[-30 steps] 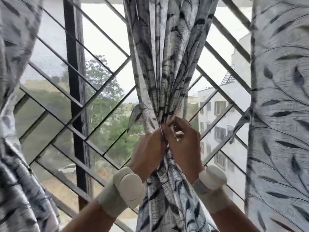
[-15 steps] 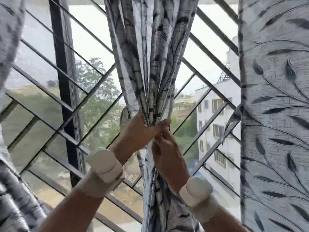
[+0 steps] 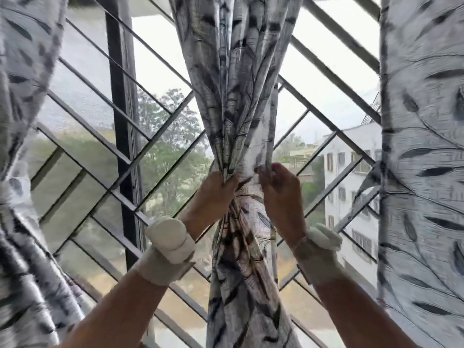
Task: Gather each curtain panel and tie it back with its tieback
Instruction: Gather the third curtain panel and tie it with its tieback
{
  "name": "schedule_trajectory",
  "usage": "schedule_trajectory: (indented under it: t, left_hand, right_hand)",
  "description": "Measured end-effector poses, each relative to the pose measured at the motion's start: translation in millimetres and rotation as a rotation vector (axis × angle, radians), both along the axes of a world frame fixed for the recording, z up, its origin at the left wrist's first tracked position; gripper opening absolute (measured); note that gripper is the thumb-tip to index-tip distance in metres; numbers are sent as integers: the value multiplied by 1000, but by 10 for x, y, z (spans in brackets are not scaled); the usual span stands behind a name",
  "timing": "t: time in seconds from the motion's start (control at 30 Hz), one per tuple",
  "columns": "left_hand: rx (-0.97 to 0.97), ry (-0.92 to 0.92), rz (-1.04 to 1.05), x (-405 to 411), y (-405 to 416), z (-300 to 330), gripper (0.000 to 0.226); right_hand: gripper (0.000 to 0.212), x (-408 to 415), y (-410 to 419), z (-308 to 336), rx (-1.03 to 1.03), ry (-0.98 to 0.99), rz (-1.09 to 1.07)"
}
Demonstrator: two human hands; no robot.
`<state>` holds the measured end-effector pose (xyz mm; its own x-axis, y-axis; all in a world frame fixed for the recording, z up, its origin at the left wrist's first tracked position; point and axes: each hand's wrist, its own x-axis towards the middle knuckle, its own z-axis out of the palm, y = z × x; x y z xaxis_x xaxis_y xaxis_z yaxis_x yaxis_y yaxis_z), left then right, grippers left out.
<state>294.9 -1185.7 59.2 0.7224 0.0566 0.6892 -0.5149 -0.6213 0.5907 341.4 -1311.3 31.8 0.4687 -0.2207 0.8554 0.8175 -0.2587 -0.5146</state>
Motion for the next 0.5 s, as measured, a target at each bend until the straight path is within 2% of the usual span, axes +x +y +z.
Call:
schedule_trajectory:
  t: [0.07,0.1,0.2,0.27,0.37,0.4,0.47,0.5]
  left_hand:
    - [70,-91,99,92,-51,-133,16]
    - [110,-142,99,110,-94,-231,4]
    - [215,-220,14,162,-186,-541,42]
    - [265,-264,-37,129,-191,-660,46]
    - [281,-226,-213,-1,-69,-749,43]
    - [220,-210,-230,-41,-13,-751,40]
    - [-95,-217,-134,17,122,-720,30]
    - [-260,-188,-66,107,201,-684,35]
  right_hand:
    - [19,-79,97,-49,-73,-13,-8]
    - [20,-115,159,-75,-99,-4,40]
    - [43,-246,294,-146,-111,70,263]
    - [46,-284,265,-147,-186,39,296]
    - [35,-228,176,-137,-236,-12,173]
    - [34,-199,151,-141,-217,-6,177]
    - [29,-138,124,-162,-209,23,192]
    - [26,-128,131,-164,-200,27,187]
